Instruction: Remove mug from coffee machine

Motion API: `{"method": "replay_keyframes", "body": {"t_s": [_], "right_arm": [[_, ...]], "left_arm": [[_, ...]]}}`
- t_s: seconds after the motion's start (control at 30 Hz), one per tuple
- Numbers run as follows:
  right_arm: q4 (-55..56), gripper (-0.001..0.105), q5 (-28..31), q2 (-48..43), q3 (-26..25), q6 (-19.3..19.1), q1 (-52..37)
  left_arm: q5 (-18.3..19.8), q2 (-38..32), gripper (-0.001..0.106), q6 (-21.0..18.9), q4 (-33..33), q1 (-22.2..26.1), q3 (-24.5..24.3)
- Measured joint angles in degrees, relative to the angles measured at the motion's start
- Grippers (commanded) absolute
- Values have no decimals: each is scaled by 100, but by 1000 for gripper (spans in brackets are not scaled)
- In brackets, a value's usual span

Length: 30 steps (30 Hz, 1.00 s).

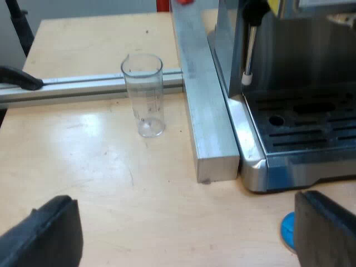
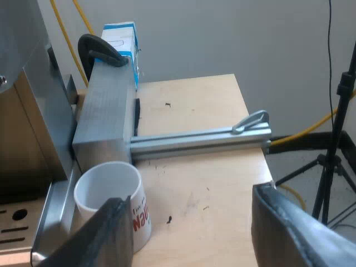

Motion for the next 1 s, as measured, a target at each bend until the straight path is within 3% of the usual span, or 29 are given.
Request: {"method": "replay_keyframes", "body": {"t_s": [0.1, 0.3, 1.0], "right_arm": [[-134, 50, 0, 0, 89, 0, 0], [-341, 50, 0, 0, 599, 0, 0], [90, 50, -12, 10, 848, 0, 0]], "left_arm": [[0, 0, 78, 0, -125, 0, 219], [0, -6, 78, 0, -1056, 0, 818], [0, -6, 78, 0, -1009, 0, 1086]]}}
